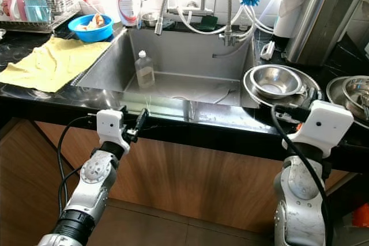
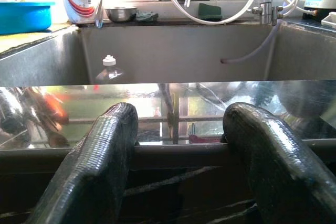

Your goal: Kitchen organization

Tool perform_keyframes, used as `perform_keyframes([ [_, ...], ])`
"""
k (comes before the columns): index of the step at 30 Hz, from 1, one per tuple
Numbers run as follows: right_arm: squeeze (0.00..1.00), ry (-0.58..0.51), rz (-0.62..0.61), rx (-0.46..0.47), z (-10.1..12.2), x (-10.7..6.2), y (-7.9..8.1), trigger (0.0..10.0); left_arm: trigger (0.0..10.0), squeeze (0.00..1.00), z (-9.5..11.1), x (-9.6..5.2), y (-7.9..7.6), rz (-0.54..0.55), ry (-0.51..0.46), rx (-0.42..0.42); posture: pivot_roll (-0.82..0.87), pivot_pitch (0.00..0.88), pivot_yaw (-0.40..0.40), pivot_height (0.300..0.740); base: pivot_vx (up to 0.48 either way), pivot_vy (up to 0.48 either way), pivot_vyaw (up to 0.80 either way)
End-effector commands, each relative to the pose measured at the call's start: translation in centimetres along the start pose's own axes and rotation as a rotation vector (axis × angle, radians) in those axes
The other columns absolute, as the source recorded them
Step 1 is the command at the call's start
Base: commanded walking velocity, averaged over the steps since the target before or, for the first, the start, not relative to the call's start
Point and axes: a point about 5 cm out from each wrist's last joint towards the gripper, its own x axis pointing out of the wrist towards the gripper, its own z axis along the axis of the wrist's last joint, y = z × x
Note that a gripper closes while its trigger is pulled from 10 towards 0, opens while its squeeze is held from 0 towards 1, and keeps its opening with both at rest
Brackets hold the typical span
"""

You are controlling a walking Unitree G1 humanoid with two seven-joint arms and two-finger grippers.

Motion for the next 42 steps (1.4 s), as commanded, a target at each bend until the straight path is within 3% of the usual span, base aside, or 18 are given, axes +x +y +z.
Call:
perform_keyframes([
  [1, 0.00, -0.093, 0.004, -0.004, 1.9, 0.3, 0.2, 10.0, 10.0, 0.00, -0.4, -0.1, 0.1, 0.002, 0.023, 0.009, -0.12, 0.000, 0.011, 0.740, 0.000, 0.000, 0.00],
  [8, 0.00, -0.116, 0.017, -0.015, 2.3, 0.6, 0.3, 10.0, 10.0, 0.00, -0.4, 0.0, 0.1, 0.002, 0.022, 0.005, -0.12, 0.000, 0.011, 0.740, 0.000, 0.000, 0.00],
  [11, 0.00, -0.127, 0.083, 0.000, 2.6, 1.0, 0.9, 10.0, 10.0, 0.00, -0.4, 0.0, 0.1, 0.002, 0.022, 0.005, -0.12, 0.000, 0.012, 0.740, 0.000, 0.000, 0.00],
  [13, 0.00, -0.130, 0.315, 0.025, 3.0, 1.0, 3.2, 10.0, 10.0, 0.00, -0.4, 0.0, 0.0, 0.002, 0.021, 0.004, -0.12, 0.000, 0.013, 0.740, 0.000, 0.000, 0.00],
  [16, 0.00, -0.130, 0.402, 0.033, 3.1, 0.8, 4.0, 10.0, 10.0, 0.00, -0.4, 0.0, 0.0, 0.002, 0.021, 0.005, -0.12, 0.000, 0.013, 0.740, 0.000, 0.000, 0.00],
  [17, 0.00, -0.134, 0.506, 0.046, 3.2, 0.7, 4.9, 10.0, 10.0, 0.00, -0.4, 0.0, 0.1, 0.004, 0.022, 0.005, -0.12, 0.000, 0.013, 0.740, 0.000, 0.000, 0.00],
  [22, 0.00, -0.107, 0.630, 0.067, 2.8, 0.9, 5.8, 10.0, 10.0, 0.00, -0.4, 0.0, 0.1, 0.010, 0.024, 0.004, -0.12, 0.000, 0.012, 0.740, 0.000, 0.000, 0.00],
  [27, 0.00, -0.078, 0.699, 0.096, 2.1, 1.2, 6.4, 10.0, 10.0, 0.00, -0.4, -0.1, 0.2, 0.015, 0.024, 0.007, -0.12, 0.000, 0.011, 0.740, 0.000, 0.000, 0.00],
  [33, 0.00, -0.028, 0.650, 0.123, 0.6, 2.8, 5.8, 10.0, 10.0, 0.00, -0.6, -0.1, 0.3, 0.017, 0.029, 0.009, -0.12, 0.000, 0.011, 0.740, 0.000, 0.000, 0.00],
  [37, 0.00, -0.029, 0.711, 0.134, 0.5, 3.4, 6.3, 10.0, 10.0, 0.00, -0.6, -0.1, 0.3, 0.017, 0.031, 0.009, -0.11, 0.000, 0.010, 0.740, 0.000, 0.000, 0.00],
  [42, 0.00, 0.000, 0.699, 0.179, -0.2, 4.3, 6.5, 10.0, 10.0, 0.00, -0.6, -0.1, 0.2, 0.016, 0.032, 0.008, -0.11, 0.000, 0.011, 0.740, 0.000, 0.000, 0.00],
])
